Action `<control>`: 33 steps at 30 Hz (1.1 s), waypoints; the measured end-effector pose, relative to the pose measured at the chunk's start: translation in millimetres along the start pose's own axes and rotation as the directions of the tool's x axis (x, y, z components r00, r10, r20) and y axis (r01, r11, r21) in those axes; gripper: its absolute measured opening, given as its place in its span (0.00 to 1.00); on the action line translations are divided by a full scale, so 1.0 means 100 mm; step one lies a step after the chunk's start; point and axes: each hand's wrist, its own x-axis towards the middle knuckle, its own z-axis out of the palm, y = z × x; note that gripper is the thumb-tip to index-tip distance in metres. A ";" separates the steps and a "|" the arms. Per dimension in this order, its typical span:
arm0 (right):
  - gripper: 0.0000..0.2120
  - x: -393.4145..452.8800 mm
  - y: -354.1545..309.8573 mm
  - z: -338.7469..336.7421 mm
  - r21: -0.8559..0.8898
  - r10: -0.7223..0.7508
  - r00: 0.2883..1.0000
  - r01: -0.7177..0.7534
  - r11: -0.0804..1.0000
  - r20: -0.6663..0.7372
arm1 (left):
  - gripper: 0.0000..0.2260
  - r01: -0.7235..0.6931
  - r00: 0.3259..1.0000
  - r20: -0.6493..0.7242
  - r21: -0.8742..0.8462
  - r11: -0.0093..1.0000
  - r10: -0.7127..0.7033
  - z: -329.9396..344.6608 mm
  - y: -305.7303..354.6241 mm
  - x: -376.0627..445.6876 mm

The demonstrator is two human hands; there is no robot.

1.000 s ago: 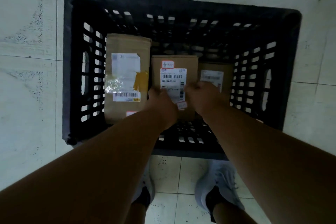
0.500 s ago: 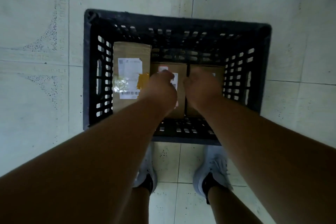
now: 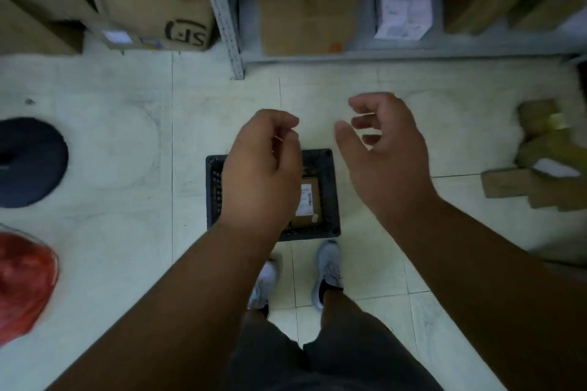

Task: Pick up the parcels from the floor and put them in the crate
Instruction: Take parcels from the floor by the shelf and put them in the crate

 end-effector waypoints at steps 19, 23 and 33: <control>0.35 -1.68 -0.76 -2.69 0.034 0.015 0.922 -0.002 0.999 -0.387 | 0.10 -0.656 0.654 0.435 -0.082 0.750 0.619 -0.04 2.45 -1.22; 0.39 -1.98 -0.25 -3.35 0.100 0.115 0.876 -0.077 0.992 -0.468 | 0.15 -0.649 0.587 0.521 -0.155 0.745 0.619 0.75 2.70 -1.48; 0.38 -2.38 1.11 -4.90 0.185 0.279 0.763 -0.210 0.960 -0.583 | 0.21 -0.592 0.421 0.679 -0.297 0.749 0.602 2.77 3.29 -2.24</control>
